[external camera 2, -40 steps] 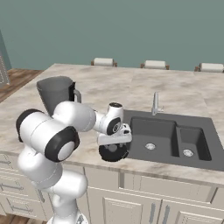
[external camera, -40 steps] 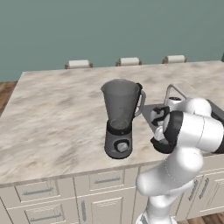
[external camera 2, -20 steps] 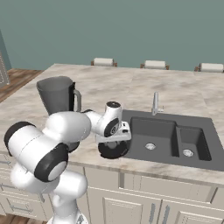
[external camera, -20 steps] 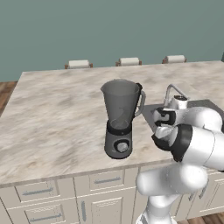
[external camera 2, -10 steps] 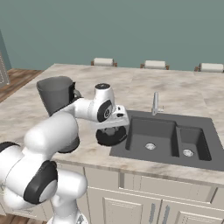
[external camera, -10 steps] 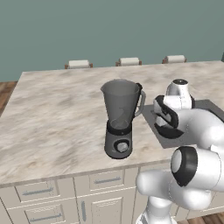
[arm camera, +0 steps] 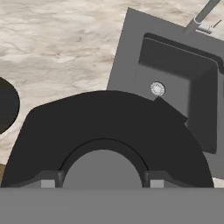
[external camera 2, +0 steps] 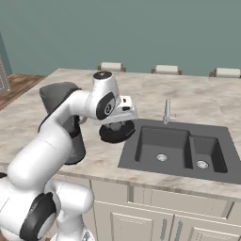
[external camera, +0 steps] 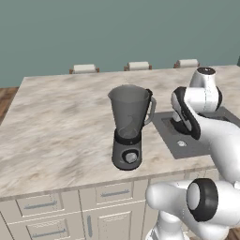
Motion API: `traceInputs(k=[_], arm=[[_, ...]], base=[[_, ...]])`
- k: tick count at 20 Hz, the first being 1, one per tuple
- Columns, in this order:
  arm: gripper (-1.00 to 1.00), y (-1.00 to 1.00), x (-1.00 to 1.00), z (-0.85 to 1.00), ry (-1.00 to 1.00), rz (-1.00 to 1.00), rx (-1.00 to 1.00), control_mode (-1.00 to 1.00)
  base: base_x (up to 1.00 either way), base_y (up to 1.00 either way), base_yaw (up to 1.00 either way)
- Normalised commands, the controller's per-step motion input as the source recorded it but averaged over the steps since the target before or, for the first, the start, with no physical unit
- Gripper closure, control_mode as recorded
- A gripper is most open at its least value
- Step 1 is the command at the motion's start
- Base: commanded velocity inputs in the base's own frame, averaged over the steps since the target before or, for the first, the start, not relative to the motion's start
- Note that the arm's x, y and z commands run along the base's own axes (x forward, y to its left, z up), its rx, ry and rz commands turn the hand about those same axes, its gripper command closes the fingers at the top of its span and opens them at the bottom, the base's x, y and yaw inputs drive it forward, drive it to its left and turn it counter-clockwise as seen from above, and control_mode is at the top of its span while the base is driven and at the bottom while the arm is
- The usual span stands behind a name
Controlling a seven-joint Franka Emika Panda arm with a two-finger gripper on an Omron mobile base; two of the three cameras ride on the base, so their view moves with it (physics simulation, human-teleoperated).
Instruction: Open the blender lid, put the banana in the blender, close the lid, and start the blender.
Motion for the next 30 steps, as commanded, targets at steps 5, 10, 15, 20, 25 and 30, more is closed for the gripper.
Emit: traceInputs(k=[5,10,15,20,25,30], arm=[[1.00,0.00,-0.24,0.85,-0.01,0.01,0.00,-1.00],[1.00,0.02,-0.24,0.59,0.00,0.06,0.00,-1.00],[1.00,0.24,-0.11,0.67,0.00,0.11,0.00,-1.00],[1.00,0.44,0.00,0.79,0.00,0.10,0.00,-1.00],[1.00,0.48,0.00,0.54,0.00,0.07,0.00,-1.00],[1.00,0.43,0.00,0.41,0.00,0.09,0.00,-1.00]], base=[[0.00,0.00,0.00],[0.00,0.00,0.00],[0.00,0.00,0.00],[0.00,0.00,0.00],[0.00,0.00,0.00],[0.00,0.00,0.00]])
